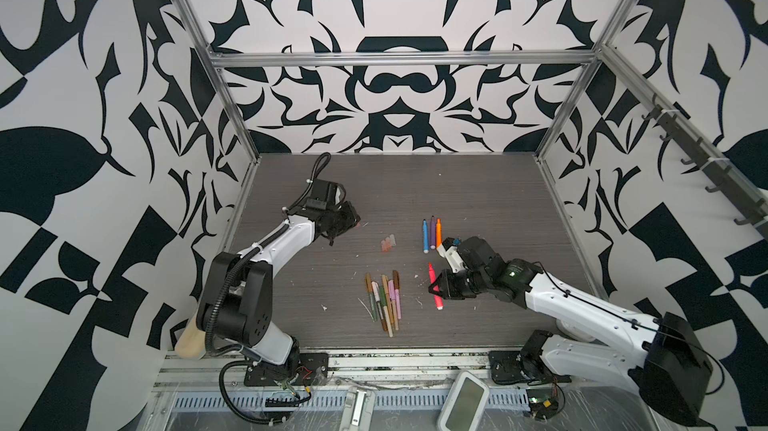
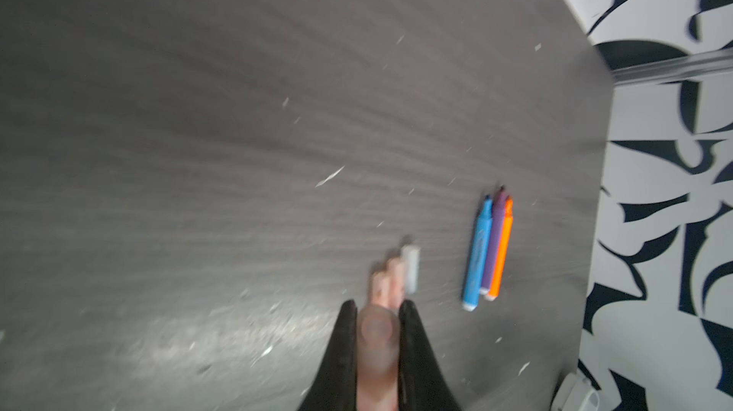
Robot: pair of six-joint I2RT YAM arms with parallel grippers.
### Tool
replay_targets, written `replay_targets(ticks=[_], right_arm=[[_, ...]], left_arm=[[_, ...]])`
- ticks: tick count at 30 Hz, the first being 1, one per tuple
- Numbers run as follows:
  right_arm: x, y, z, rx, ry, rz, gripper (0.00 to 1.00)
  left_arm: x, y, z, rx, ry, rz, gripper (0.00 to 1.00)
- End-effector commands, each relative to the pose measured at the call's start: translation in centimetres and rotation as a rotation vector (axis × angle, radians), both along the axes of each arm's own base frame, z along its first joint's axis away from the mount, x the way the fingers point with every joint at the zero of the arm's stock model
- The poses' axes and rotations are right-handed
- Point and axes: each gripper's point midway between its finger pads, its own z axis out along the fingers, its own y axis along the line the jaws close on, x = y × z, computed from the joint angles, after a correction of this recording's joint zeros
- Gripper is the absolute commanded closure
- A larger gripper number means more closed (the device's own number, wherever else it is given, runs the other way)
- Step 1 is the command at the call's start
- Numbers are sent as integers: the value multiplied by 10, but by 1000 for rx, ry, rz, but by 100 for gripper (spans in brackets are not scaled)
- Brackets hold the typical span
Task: Open the pen caps
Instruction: 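Carry the pink cap with the left gripper and set it beside the other caps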
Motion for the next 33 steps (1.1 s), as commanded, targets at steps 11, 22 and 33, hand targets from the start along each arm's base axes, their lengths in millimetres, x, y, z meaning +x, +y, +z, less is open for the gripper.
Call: replay_targets(ticks=[11, 22, 33], right_arm=[[15, -12, 9, -18, -64, -37, 100], [15, -21, 3, -32, -65, -56, 100], [11, -23, -2, -28, -54, -55, 100]], left_arm=[[-25, -12, -29, -93, 47, -83, 100], [-31, -37, -63, -122, 150, -147, 100], [-28, -48, -84, -115, 205, -165, 100]])
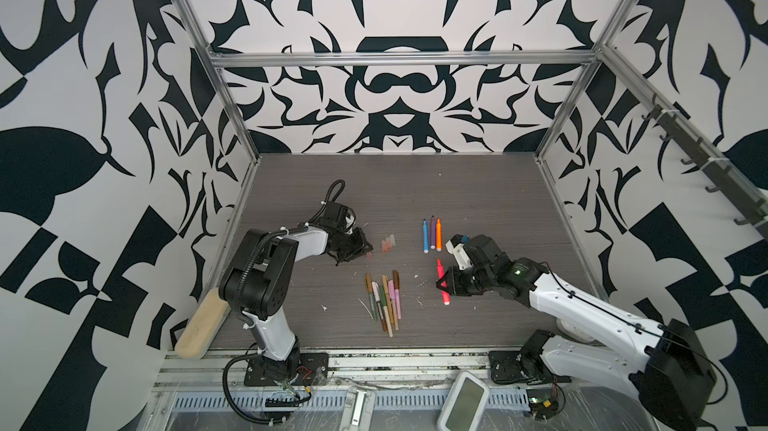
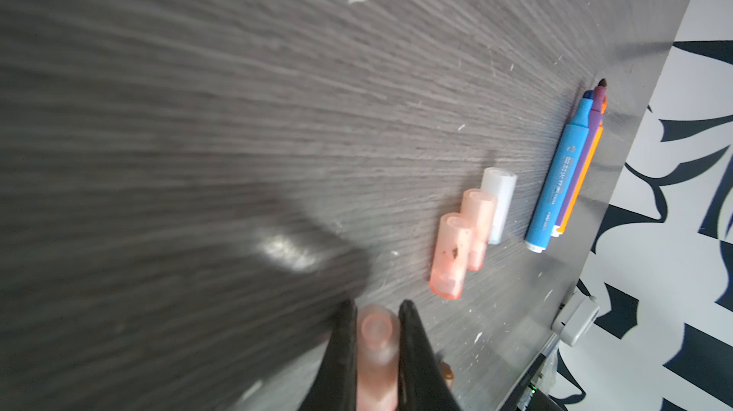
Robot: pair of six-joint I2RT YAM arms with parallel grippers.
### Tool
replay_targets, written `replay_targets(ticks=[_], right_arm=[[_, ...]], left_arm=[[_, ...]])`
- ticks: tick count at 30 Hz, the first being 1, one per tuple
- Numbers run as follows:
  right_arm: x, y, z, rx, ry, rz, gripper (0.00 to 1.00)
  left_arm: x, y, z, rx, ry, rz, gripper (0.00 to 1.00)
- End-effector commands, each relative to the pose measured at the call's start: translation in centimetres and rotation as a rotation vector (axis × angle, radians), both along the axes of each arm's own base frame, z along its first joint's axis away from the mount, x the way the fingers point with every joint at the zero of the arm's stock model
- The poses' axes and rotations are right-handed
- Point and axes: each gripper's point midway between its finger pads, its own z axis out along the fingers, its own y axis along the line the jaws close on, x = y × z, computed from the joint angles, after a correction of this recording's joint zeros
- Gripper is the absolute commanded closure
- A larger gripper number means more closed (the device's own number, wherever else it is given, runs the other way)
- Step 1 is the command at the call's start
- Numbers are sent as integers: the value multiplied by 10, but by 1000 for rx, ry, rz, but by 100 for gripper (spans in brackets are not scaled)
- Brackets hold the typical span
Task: Open the pen caps
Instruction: 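Carry the pink cap with the left gripper and set it beside the other caps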
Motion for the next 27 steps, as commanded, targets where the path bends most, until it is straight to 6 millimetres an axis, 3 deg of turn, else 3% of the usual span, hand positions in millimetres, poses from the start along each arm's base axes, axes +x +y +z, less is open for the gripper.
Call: replay_targets(ticks=[1, 9, 18, 21, 27], right_arm=[[2, 0, 5, 11, -30, 5, 100], [2, -2, 6, 10, -34, 5, 100], [2, -3, 10, 9, -39, 7, 100], [3, -2, 13, 13, -41, 7, 100], [4, -2, 16, 13, -42, 7, 100]], left_arm=[[6, -6, -4, -7, 12, -8, 100], [8, -23, -7, -16, 25, -44, 100], [6, -24, -2, -14, 22, -51, 100], [5, -24, -1, -14, 23, -54, 89], [5, -23, 4, -9, 18, -53, 77]])
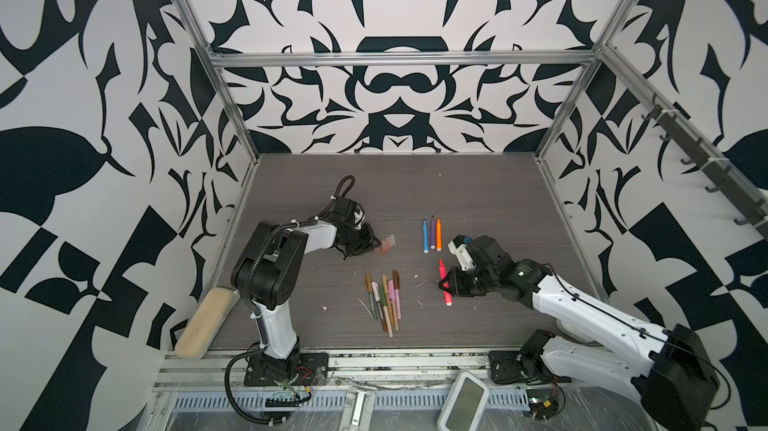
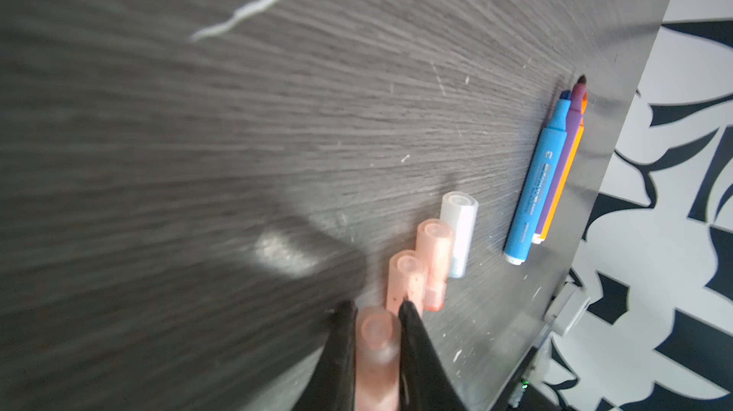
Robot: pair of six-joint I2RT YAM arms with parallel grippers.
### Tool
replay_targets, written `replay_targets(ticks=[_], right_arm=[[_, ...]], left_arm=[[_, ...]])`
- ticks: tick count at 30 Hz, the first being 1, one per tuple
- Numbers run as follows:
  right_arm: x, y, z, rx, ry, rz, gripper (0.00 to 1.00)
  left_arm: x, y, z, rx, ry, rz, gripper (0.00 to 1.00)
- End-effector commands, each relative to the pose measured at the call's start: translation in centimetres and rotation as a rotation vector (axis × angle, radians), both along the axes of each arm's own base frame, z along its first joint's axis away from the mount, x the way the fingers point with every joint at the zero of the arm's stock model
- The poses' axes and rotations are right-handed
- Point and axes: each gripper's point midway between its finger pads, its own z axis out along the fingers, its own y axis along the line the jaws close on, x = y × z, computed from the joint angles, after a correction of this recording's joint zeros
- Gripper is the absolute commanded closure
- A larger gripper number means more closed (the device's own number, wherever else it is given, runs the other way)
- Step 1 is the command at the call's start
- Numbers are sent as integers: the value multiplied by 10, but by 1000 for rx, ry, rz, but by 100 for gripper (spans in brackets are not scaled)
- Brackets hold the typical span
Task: Open the pen caps
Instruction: 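Carry the pink cap with the left gripper and set it beside the other caps, then draw the left arm back while the right gripper carries the highlighter toward the markers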
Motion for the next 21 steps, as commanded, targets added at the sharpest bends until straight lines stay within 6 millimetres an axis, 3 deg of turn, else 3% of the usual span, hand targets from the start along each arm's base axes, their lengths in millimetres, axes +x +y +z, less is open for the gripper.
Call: replay_targets(ticks=[1, 7, 14, 18, 21], right_arm=[[6, 4, 14, 18, -40, 12, 100], [6, 4, 16, 16, -40, 14, 100], [9, 5, 22, 9, -48, 19, 100], [16, 4, 25, -26, -65, 28, 100], [26, 4, 29, -43, -84, 44, 100]], left_arm=[[-4, 1, 5, 15, 11, -8, 76], [-3, 1, 13, 13, -3, -12, 62], [-2, 0, 29, 3, -23, -15, 60], [-3, 0, 61, -15, -66, -13, 61], [-8, 6, 98, -16, -132, -7, 60]])
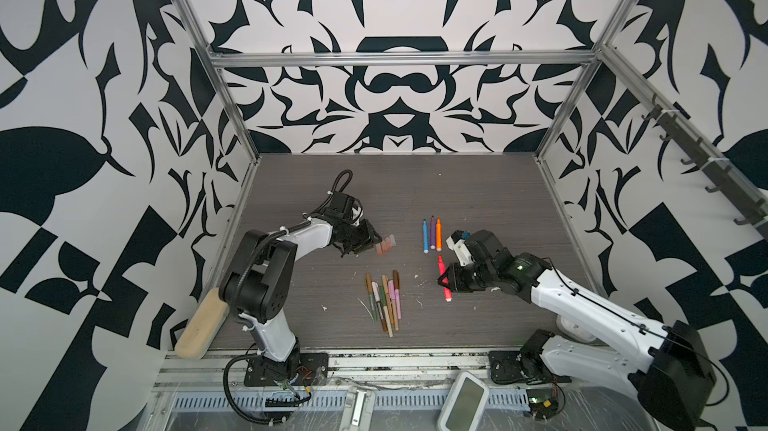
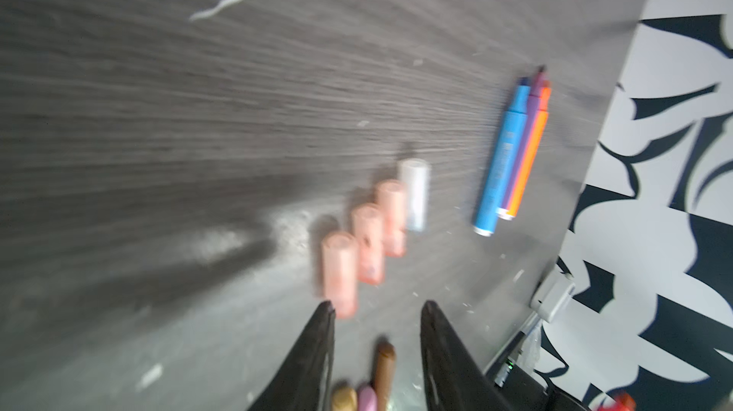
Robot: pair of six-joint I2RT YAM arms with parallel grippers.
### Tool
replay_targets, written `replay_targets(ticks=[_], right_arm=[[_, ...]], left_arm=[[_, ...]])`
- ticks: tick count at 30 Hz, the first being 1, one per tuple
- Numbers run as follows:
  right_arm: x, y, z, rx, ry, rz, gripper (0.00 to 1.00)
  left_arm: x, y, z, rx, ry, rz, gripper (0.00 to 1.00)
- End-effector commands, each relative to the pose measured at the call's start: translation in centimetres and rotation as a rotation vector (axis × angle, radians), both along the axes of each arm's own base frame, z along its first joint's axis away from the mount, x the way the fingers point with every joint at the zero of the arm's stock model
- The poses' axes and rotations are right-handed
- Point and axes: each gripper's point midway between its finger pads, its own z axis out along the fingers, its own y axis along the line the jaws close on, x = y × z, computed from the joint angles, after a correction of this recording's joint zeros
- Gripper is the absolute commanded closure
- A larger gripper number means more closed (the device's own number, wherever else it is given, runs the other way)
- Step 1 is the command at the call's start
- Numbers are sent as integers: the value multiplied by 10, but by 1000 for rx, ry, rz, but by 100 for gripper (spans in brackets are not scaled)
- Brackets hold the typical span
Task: Open the pen caps
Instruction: 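Draw the left arm back while the right gripper carries the highlighter toward the markers, then lay the uncapped pink highlighter beside the orange marker and open the right gripper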
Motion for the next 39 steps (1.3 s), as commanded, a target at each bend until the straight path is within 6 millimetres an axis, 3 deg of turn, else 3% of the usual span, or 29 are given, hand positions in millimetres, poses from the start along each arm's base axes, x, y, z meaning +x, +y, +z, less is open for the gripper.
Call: replay_targets(ticks=[1, 5, 8, 12, 16, 19, 23, 27, 32, 39], right_arm=[[20, 0, 15, -24, -64, 18, 100], [45, -5, 16, -34, -65, 9, 100], [70, -15, 12, -21, -48, -29, 100], [109, -40, 2, -23, -28, -139, 100], [144, -72, -12, -83, -18, -255, 100], [162, -82, -20, -121, -16, -291, 100], [175, -85, -36, -150, 9, -288, 100], [184, -86, -52, -158, 34, -285, 100], [192, -86, -56, -156, 20, -261, 100], [195, -86, -55, -149, 17, -250, 100]], left_arm=[[-6, 5, 59, -11, -103, -4, 60], [-30, 27, 114, 32, -230, -5, 57], [-58, 66, 147, 152, -360, 40, 49], [-95, 118, 162, 322, -483, 114, 39], [-125, 144, 161, 362, -548, 164, 33], [-131, 150, 182, 318, -663, 217, 28], [-130, 166, 185, 377, -693, 280, 28], [-135, 166, 185, 369, -664, 277, 29], [-150, 173, 194, 349, -672, 303, 27], [-150, 176, 191, 341, -696, 329, 27]])
